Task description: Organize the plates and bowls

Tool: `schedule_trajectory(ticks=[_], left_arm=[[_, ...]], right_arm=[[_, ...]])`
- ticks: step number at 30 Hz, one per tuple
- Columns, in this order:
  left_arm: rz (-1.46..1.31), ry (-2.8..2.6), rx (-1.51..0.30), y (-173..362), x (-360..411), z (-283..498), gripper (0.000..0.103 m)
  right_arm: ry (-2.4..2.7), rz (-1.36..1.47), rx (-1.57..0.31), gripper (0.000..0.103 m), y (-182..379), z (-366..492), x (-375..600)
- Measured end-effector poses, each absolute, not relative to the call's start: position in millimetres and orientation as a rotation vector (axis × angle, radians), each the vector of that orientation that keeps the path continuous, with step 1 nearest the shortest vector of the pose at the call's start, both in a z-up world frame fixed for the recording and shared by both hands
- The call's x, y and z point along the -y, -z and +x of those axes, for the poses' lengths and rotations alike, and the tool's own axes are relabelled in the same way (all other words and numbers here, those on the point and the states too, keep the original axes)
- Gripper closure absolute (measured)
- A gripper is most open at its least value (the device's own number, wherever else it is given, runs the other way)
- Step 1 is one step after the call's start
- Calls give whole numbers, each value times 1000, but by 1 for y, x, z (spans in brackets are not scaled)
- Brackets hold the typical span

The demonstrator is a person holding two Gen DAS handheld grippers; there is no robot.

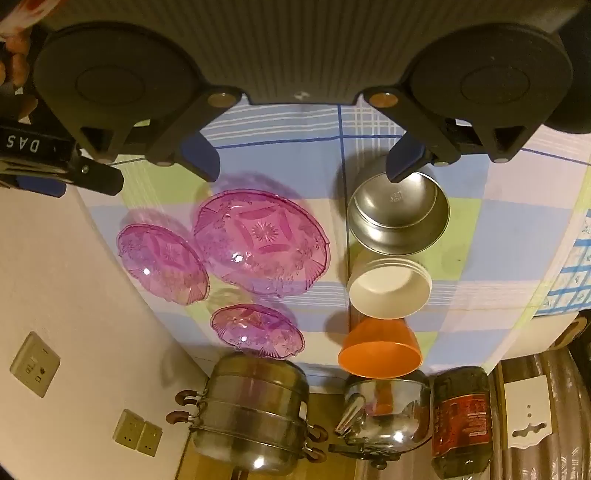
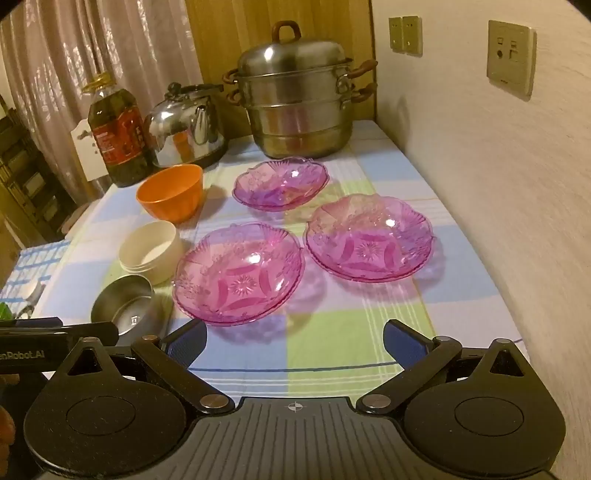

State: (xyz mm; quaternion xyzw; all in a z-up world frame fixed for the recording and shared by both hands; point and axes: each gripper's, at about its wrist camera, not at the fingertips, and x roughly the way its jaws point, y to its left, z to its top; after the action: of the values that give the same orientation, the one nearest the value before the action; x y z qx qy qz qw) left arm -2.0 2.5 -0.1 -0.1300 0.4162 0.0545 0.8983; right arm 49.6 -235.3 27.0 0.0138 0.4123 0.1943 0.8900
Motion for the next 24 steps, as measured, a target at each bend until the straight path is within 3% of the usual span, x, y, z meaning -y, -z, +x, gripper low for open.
schedule_trajectory(ticks=[24], left_arm=[[-240,-108,-881,3,6,-8,13]], right_arm=[[-386,45,-858,1,-28,40,239]])
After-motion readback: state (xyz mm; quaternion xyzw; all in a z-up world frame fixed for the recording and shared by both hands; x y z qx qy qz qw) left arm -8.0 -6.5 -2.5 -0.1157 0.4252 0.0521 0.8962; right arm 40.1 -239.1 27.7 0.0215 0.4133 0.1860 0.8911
